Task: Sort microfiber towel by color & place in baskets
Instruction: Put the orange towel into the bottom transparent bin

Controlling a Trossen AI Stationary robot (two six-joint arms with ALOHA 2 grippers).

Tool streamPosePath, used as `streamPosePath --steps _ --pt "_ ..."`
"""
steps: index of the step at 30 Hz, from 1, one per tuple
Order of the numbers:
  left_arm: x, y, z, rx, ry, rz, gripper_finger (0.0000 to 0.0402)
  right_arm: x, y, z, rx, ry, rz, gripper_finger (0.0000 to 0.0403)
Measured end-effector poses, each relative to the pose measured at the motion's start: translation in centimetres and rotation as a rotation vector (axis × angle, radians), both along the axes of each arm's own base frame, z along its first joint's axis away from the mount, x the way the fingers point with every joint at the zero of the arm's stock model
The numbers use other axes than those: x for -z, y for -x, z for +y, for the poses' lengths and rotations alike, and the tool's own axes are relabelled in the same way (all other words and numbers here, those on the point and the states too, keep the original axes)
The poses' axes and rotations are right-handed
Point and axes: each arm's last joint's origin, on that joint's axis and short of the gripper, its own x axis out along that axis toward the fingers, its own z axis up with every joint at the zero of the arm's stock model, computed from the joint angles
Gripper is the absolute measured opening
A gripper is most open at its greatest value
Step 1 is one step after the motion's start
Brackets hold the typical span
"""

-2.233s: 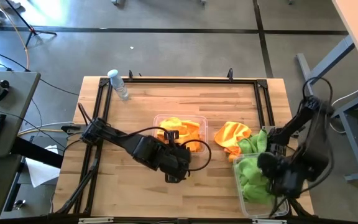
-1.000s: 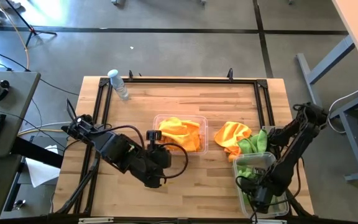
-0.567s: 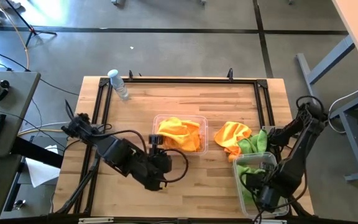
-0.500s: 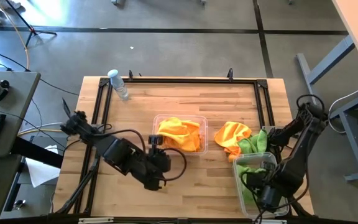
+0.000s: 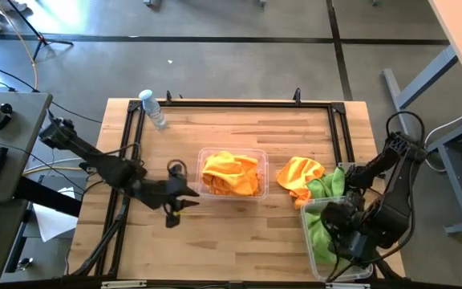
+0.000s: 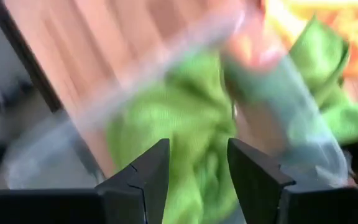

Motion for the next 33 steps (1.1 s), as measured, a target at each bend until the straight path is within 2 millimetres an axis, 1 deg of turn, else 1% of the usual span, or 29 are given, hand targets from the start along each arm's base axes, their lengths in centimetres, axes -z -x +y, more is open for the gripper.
streamPosePath --steps 2,4,10,15,18,20,22,25,33 --pt "0.7 1.2 0.7 -0.001 0.029 -0.033 0.0101 -0.3 -0.5 -0.5 0.085 0.037 -0.099 0.0153" --pt "1.3 2.2 1.2 0.010 0.053 -0.056 0.0101 -0.3 -1.2 -1.2 0.206 0.048 -0.160 0.0148" --pt "2.1 5.0 2.8 0.019 0.087 -0.107 0.0101 -0.2 -3.6 -3.4 0.497 0.029 -0.187 0.0140" --pt "2.0 6.5 3.7 0.023 0.095 -0.136 0.0101 0.0 -5.7 -6.0 0.625 0.058 -0.197 0.0140" --pt "1.8 6.9 3.9 0.037 0.085 -0.155 0.0101 1.0 -6.8 -8.0 0.660 0.122 -0.167 0.0139" --pt "1.6 7.0 4.0 0.042 0.081 -0.163 0.0101 2.0 -7.2 -9.4 0.652 0.147 -0.094 0.0139" --pt "1.6 7.0 4.0 0.043 0.080 -0.163 0.0101 3.1 -7.2 -10.7 0.647 0.154 -0.017 0.0139" --pt "1.6 7.0 4.0 0.044 0.079 -0.163 0.0101 4.4 -6.7 -12.7 0.655 0.156 0.017 0.0139" --pt "1.6 7.0 4.1 0.059 0.039 -0.166 0.0101 8.2 -3.4 -17.8 0.750 0.048 0.016 0.0139"
